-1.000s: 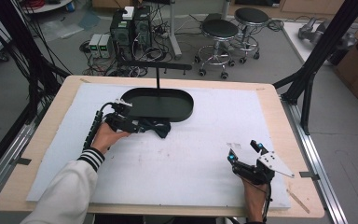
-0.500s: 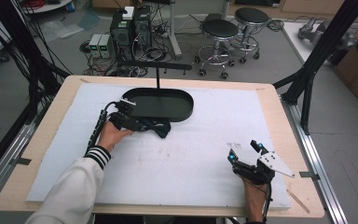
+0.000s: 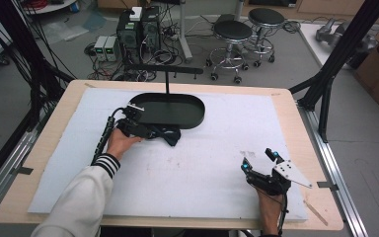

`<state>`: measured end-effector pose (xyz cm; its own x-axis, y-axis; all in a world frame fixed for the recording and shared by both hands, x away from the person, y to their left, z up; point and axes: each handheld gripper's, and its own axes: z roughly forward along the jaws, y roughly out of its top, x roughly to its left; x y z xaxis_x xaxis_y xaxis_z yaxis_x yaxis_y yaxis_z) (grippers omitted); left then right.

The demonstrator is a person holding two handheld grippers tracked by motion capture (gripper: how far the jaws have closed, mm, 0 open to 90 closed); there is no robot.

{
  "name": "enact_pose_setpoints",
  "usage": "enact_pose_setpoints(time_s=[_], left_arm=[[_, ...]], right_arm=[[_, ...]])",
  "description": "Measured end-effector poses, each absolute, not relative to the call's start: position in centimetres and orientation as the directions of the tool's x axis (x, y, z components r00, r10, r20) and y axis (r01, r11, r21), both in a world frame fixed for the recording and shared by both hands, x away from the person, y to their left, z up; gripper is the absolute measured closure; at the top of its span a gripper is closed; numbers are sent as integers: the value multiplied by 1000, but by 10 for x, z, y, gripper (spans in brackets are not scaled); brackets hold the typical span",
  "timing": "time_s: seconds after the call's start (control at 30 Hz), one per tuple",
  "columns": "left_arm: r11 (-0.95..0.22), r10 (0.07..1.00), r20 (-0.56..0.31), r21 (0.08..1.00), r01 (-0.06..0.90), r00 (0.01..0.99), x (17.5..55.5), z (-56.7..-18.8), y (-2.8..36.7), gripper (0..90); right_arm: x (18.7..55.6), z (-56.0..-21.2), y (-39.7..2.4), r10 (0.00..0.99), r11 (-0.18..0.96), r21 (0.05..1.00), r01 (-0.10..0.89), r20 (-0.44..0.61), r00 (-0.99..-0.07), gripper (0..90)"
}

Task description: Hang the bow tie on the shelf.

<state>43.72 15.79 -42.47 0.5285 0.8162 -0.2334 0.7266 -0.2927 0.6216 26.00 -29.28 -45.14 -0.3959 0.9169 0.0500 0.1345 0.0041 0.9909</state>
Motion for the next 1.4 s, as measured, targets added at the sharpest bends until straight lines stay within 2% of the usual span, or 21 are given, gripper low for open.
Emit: enact_pose_setpoints(time_s=[0.4, 0.5, 0.63, 0.8, 1.17, 1.27, 1.4], left_arm=[[-290, 809, -246, 623, 727, 534, 439, -428, 155, 409], [-279, 807, -258, 626, 728, 531, 439, -429, 154, 447], [-281, 808, -255, 625, 728, 531, 442, -429, 153, 453], [-274, 803, -259, 639, 719, 536, 443, -427, 150, 532], [-267, 805, -267, 635, 725, 530, 444, -428, 152, 640], [-265, 806, -265, 637, 723, 529, 444, -429, 152, 729], [-252, 811, -276, 632, 733, 517, 445, -430, 152, 753]], right_arm=[[260, -451, -292, 916, 7, 991, 135, 48, -399, 92], [260, -451, -292, 916, 9, 991, 133, 45, -398, 92], [260, -451, -292, 916, 10, 991, 132, 44, -398, 92], [260, -452, -292, 916, 10, 991, 131, 43, -398, 92], [260, -451, -292, 916, 7, 992, 129, 45, -398, 92], [260, -452, -293, 916, 11, 992, 128, 41, -398, 92], [260, -452, -293, 917, 7, 992, 129, 45, -397, 92]])
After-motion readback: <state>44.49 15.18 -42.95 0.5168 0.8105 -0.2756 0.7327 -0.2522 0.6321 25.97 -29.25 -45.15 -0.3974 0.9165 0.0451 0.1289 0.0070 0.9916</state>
